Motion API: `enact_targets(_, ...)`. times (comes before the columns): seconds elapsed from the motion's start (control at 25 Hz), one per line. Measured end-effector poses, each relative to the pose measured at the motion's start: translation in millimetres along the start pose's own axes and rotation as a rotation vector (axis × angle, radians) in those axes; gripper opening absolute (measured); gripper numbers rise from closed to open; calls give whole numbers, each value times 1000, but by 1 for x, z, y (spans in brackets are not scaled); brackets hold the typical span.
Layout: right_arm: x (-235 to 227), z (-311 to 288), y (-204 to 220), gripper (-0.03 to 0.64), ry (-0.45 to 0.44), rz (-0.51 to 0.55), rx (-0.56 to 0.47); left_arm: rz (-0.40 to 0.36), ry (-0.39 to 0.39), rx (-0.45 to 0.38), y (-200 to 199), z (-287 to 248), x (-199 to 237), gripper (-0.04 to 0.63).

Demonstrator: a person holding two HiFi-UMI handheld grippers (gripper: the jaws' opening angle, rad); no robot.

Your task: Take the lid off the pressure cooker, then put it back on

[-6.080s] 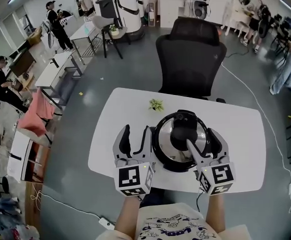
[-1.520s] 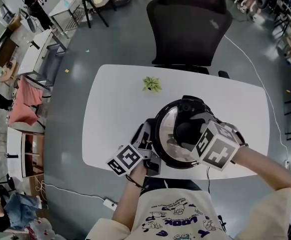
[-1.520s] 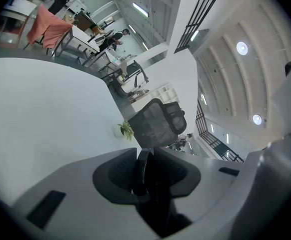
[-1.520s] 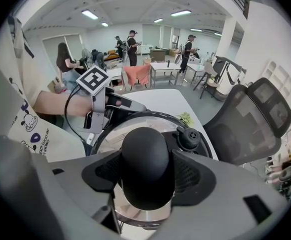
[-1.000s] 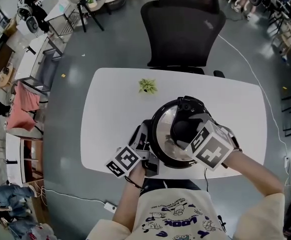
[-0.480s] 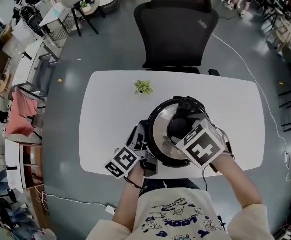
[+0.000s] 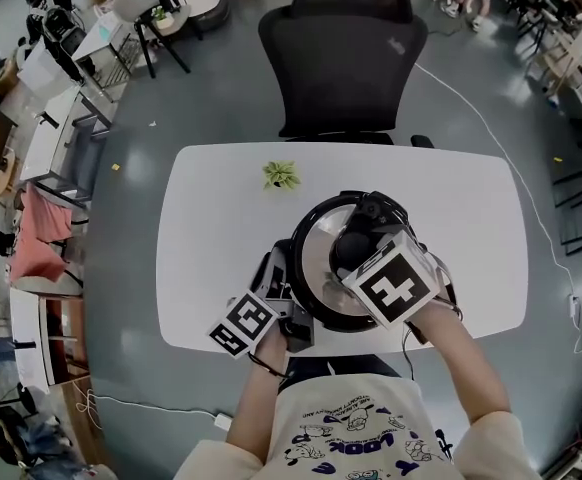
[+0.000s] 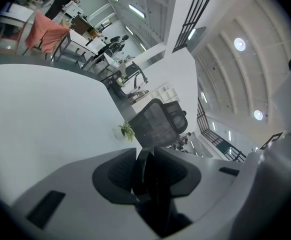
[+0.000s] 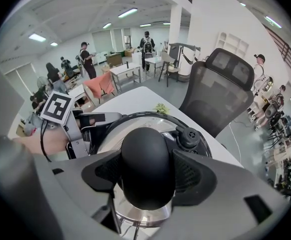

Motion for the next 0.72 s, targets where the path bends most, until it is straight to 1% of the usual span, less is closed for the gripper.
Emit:
enact_targets(0.2, 0, 2, -1, 313, -10, 15, 19, -6, -6, 5, 0, 2, -2, 124)
enact_targets(0.36, 0, -1, 0, 311, -48, 23, 57, -13, -13, 7, 0, 2, -2, 126)
enact_targets(0.72, -7, -5, -8, 310, -82, 114, 96, -22, -26, 10, 0, 0, -1, 127)
Point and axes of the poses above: the fingertips, and each gripper's own axes: z backward along the fingers, x to its left, y out of its underside, the point moved 8 cm from there along z, backward along the fingers, and after that the axes turned 12 degrees about x, right-handed, at the moved point
